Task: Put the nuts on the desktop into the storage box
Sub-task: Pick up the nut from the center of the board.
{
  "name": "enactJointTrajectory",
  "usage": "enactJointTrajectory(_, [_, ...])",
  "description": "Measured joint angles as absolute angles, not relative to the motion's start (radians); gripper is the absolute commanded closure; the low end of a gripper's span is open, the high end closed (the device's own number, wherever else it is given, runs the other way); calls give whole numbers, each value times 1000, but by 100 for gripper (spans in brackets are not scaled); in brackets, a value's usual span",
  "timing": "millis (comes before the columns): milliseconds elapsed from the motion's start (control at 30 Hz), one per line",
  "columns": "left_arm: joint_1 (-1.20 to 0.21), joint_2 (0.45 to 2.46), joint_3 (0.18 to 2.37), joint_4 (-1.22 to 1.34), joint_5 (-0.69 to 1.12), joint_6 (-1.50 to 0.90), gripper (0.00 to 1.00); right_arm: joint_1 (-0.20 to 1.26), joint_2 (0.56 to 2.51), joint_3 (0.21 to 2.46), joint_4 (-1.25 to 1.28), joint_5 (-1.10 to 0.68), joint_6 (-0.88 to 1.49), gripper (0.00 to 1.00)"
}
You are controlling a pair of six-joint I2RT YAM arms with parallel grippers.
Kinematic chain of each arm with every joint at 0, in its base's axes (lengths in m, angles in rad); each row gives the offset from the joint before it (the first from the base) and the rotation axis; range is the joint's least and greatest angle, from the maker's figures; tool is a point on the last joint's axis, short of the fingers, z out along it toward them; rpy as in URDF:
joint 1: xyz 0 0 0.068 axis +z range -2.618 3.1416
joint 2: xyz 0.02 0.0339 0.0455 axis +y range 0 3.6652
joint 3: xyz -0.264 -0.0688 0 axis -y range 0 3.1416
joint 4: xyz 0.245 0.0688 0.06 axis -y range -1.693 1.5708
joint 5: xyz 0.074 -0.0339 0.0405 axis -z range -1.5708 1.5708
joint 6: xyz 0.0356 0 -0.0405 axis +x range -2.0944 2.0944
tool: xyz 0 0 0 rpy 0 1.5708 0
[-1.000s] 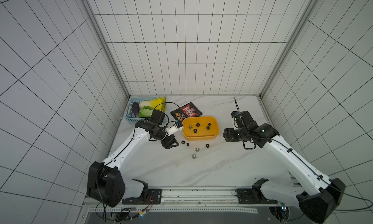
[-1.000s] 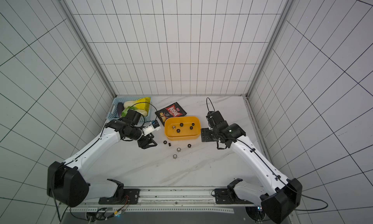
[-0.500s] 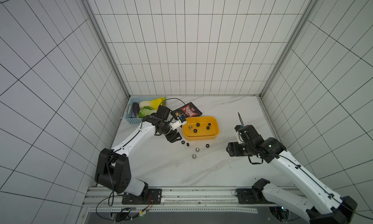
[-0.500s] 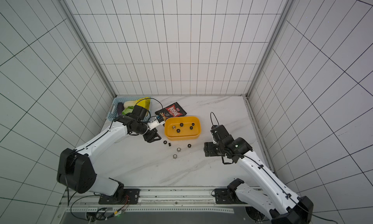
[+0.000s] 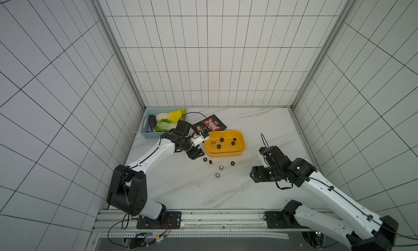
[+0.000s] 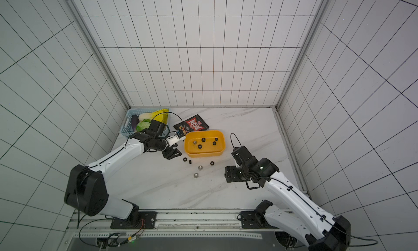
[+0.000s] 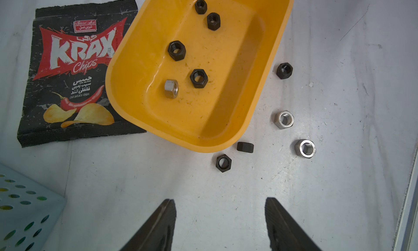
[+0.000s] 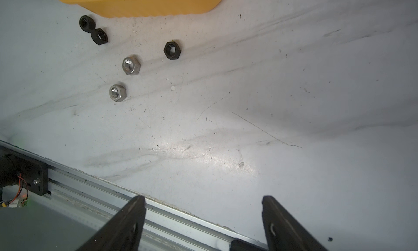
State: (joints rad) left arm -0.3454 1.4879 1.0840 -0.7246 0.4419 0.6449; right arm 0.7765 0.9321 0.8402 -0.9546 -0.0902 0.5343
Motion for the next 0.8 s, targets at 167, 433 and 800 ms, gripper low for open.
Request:
enactJointTrajectory(167, [-336,1488,1075,-703,445,668,34,785,907,832,-957,-90,559,9])
enactJointTrajectory(433, [-324,1490,1067,-682,446,698,34,793,877,816,-976,-89,578,5])
enactJointTrajectory(800, [-321,1512,1052,-658,445,739,33,794,877,815,-980,-89,581,4])
